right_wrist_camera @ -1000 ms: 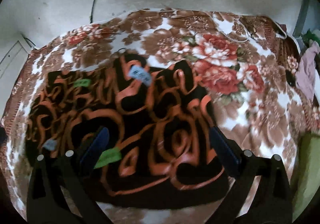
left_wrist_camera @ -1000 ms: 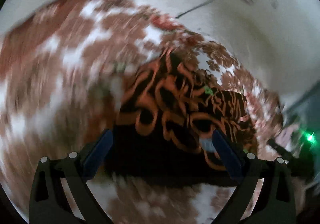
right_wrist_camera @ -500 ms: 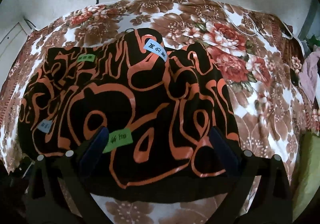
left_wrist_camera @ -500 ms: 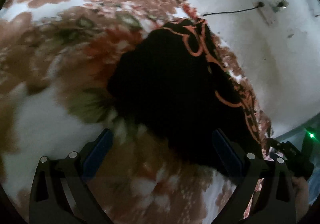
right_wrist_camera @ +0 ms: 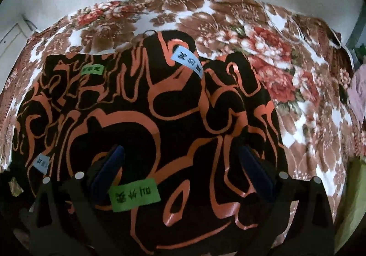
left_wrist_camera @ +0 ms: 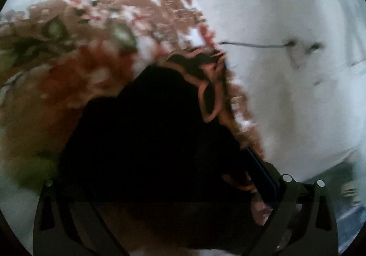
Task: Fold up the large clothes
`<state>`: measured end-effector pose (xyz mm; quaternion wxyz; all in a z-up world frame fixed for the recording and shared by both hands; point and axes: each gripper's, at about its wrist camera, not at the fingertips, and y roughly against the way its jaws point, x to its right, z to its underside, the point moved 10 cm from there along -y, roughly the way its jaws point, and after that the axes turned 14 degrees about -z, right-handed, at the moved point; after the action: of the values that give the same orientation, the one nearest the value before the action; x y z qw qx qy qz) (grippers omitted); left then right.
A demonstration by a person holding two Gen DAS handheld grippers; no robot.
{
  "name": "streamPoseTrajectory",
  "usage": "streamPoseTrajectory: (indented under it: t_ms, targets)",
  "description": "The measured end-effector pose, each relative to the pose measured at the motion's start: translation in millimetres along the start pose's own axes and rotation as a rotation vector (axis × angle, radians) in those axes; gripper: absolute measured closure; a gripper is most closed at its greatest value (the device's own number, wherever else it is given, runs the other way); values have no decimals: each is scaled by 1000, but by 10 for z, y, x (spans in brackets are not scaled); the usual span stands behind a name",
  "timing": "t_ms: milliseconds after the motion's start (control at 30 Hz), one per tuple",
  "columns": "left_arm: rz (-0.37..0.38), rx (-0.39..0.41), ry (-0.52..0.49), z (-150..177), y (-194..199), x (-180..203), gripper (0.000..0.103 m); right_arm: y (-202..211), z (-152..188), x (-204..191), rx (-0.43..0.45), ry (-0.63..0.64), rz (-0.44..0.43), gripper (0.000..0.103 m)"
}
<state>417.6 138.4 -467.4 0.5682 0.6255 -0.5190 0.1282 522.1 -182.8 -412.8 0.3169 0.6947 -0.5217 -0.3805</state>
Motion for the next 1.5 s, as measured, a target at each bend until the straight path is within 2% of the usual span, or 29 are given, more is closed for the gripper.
streamPoseTrajectory:
  t_ms: [67, 267, 333, 400, 467, 500, 567, 667, 767, 867, 1000, 1167, 1233, 1333, 1500]
  targets:
    - [18, 2, -15, -50, 0, 61, 5, -46, 10, -26, -1, -27, -13, 5]
    - [-70, 16, -126, -109, -431, 120, 5, -117, -10, -151, -3, -19, -7, 5]
    - [-70, 13, -161, -112, -466, 174, 6, -103, -6, -161, -5, -15, -9, 5]
    - [-51, -10, -150, -125, -436, 176, 7, -60, 16, -178, -5, -14, -11, 5]
    - [-90, -26, -163, -120, -421, 103, 25, 21, 93, -209, -1, -26, -10, 5]
    - [-112, -29, -176, -113, -416, 59, 28, 65, 152, -233, 0, -31, -5, 5]
    - [-134, -30, -208, -89, -414, -8, 43, 158, 233, -284, 21, -33, 5, 5]
    - [-129, -36, -220, -75, -412, -45, 57, 221, 238, -354, 62, -1, 44, 5]
    - [-142, -37, -243, -57, -422, -17, 67, 106, 204, -390, 66, 42, 83, 5]
    - [-193, -17, -304, -62, -418, 71, 74, -65, 212, -364, 56, 41, 111, 5]
    - [-191, -12, -308, -82, -319, 214, 77, -406, 428, -299, -15, 4, 116, 5]
    - [-152, 3, -323, -96, -136, 565, 78, -482, 453, -303, 4, 54, 145, 5]
    - [-139, 24, -356, -64, -52, 833, 78, -496, 472, -301, 12, 49, 145, 5]
    - [-147, 73, -488, 119, 57, 1297, 78, -524, 463, -283, -1, 32, 134, 5]
    - [-172, 130, -696, 412, 114, 1853, 79, -540, 404, -220, -77, -21, 26, 4]
